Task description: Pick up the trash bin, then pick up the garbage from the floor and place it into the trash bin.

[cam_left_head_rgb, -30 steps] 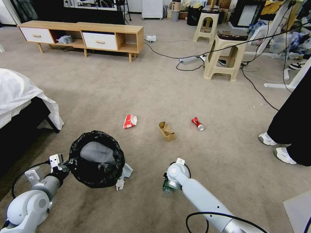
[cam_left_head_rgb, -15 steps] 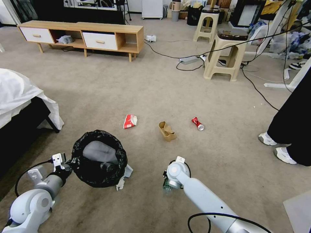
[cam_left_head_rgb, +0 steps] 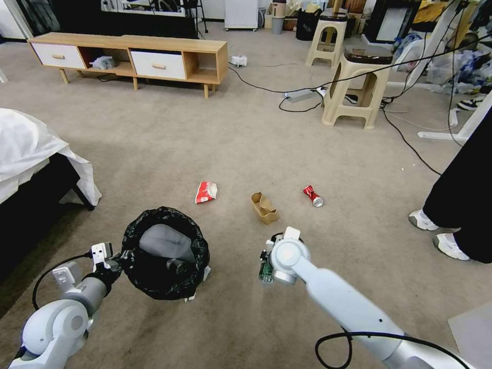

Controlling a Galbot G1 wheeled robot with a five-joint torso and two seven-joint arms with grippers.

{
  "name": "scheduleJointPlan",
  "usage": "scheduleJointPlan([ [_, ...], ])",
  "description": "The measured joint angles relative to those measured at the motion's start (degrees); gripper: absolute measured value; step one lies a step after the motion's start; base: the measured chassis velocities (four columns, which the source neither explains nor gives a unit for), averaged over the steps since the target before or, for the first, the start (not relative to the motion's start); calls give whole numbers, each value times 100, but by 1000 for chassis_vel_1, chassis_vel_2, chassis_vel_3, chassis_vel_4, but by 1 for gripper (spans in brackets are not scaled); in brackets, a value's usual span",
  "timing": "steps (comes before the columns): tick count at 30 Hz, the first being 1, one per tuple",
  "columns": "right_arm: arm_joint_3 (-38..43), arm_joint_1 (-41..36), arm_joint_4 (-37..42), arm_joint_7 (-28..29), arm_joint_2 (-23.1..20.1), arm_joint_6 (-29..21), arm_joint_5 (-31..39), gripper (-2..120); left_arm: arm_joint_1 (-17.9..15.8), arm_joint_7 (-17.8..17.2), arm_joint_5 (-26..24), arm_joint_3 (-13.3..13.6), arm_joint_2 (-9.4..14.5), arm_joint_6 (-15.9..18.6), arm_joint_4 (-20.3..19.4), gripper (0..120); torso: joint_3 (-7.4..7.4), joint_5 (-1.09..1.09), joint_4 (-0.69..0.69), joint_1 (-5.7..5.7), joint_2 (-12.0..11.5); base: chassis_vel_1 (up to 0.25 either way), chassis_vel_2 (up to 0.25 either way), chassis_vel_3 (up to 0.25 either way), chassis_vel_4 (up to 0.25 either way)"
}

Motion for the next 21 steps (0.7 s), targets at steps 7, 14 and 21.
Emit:
scheduleJointPlan([
  [7, -16, 174, 762, -16, -662, 44, -110, 22, 18, -305, -663, 41, 200, 363, -250, 1, 0, 1, -1, 0, 0, 0, 0, 0, 0],
  [14, 208, 279, 1480, -411, -1274, 27, -476, 22, 21, -756, -1278, 95, 340, 641, -493, 1, 0, 0, 0, 0, 0, 0, 0, 0, 0],
  [21, 563, 323, 2018, -1478, -1759, 119, -1457, 22, 24, -1064, -1542, 123, 439, 845, -640, 1, 0, 0, -1, 0, 0, 0, 0, 0, 0],
])
